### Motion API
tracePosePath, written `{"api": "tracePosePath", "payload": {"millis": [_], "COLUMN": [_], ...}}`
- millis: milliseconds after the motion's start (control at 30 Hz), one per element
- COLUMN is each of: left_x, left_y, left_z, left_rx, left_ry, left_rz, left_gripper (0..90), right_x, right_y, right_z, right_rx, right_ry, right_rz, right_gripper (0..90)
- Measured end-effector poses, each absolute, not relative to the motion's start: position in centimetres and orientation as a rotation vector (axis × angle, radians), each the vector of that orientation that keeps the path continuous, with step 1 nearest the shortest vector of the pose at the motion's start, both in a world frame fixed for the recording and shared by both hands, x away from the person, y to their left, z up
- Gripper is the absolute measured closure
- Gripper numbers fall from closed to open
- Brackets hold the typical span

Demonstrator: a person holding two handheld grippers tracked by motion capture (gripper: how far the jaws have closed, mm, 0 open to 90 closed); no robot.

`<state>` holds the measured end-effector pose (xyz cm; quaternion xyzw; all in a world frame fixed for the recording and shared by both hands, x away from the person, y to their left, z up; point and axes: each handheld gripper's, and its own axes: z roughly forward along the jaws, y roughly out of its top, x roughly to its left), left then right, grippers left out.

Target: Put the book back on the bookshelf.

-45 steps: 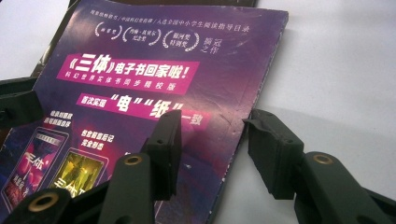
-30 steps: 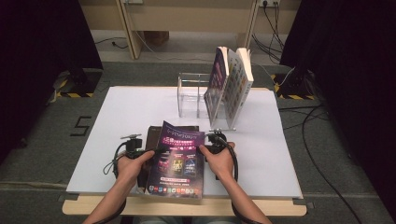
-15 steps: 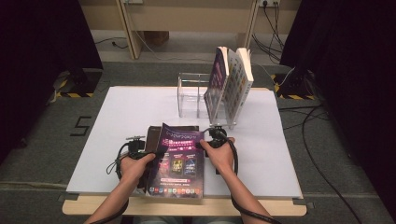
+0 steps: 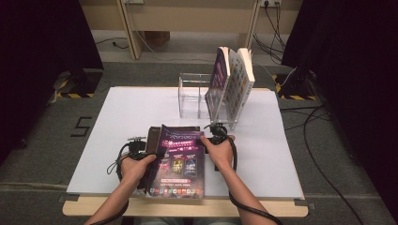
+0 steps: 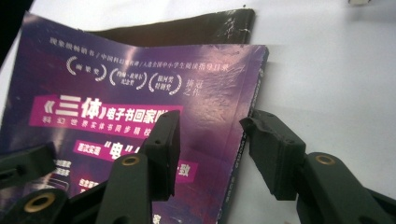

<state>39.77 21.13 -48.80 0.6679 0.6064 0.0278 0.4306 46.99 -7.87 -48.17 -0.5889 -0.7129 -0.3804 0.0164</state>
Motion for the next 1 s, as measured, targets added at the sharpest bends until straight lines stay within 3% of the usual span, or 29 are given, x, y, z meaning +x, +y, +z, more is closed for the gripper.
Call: {"api": "tracePosePath", "payload": {"millis": [233,367,800,900,1000], "left_x": [39.9,39.9,40.0,40.0,40.0], "left_y": [21.1,21.4,21.6,21.6,21.6], "left_z": [-48.8,-48.9,-49.0,-49.0,-48.9], "left_rx": [1.677,1.665,1.664,1.67,1.679], "left_ry": [1.523,1.535,1.534,1.535,1.53], "left_rz": [0.075,0.064,0.063,0.063,0.068], "left_gripper": [78.0,77.4,76.2,76.0,75.0], "right_x": [46.6,46.4,46.5,46.8,47.0], "right_y": [-8.0,-7.6,-5.7,-5.4,-5.2], "right_z": [-46.2,-44.8,-46.1,-45.9,-45.4], "right_rx": [-1.799,-1.746,-1.666,-1.672,-1.654], "right_ry": [-2.189,-2.185,-2.152,-2.204,-2.22], "right_rz": [-1.275,-1.329,-1.233,-1.182,-1.133], "right_gripper": [64.4,65.1,69.0,78.0,81.0]}}
